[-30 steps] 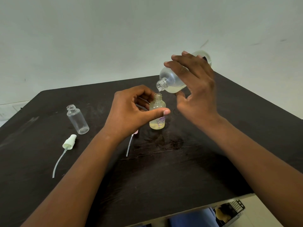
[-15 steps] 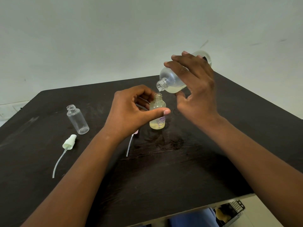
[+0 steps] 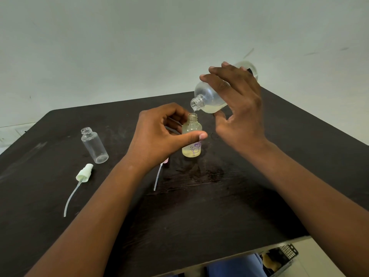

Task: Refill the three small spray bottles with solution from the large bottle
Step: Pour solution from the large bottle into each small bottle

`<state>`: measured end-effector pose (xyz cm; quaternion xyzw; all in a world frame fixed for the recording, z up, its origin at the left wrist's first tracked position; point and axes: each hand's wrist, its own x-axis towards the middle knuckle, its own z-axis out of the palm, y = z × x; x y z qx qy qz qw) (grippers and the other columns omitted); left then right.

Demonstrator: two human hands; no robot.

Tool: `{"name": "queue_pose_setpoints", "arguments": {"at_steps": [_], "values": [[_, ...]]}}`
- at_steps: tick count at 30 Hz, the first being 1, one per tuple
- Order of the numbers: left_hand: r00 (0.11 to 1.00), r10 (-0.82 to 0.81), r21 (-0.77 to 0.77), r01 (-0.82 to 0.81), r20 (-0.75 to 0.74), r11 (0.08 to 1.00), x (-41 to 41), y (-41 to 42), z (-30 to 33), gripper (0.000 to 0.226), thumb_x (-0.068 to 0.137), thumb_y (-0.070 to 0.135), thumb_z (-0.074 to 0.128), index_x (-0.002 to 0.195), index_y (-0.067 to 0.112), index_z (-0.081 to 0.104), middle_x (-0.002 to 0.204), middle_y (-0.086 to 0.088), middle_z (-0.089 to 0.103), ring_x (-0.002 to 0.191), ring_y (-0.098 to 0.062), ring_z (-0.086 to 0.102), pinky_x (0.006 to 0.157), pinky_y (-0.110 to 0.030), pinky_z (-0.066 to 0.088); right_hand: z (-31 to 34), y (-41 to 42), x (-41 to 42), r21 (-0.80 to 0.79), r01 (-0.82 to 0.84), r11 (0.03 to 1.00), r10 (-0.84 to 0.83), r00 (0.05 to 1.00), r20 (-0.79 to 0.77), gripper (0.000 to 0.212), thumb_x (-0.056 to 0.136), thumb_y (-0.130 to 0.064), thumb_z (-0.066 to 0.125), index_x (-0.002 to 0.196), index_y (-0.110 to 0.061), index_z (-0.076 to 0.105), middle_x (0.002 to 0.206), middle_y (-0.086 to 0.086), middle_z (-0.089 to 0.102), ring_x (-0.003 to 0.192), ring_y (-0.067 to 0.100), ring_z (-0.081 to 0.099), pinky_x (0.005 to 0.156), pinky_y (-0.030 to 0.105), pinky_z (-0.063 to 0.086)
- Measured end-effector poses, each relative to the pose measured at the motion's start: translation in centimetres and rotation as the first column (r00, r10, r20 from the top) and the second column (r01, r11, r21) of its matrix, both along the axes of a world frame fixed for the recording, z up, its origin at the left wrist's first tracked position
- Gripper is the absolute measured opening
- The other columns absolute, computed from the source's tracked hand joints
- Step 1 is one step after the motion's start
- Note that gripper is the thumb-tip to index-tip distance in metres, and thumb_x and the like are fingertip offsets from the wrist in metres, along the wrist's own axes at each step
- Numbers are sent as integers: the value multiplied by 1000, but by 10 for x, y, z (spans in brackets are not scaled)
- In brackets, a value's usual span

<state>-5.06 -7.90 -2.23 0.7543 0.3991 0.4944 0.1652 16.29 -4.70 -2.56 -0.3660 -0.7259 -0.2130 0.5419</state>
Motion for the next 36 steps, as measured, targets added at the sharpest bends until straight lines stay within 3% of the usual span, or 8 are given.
{"name": "queue_pose_setpoints", "arguments": {"at_steps": [36], "values": [[1000, -8, -5, 8, -8, 1000, 0, -1, 0, 46, 70, 49, 95, 99, 18, 78, 90, 9, 76, 85, -12, 74, 75, -24, 62, 1, -1, -1, -13, 8, 1000, -8, 1000, 6, 74, 66, 14, 66, 135, -13, 71, 141, 5, 67, 143, 30, 54, 118, 56, 40]]}}
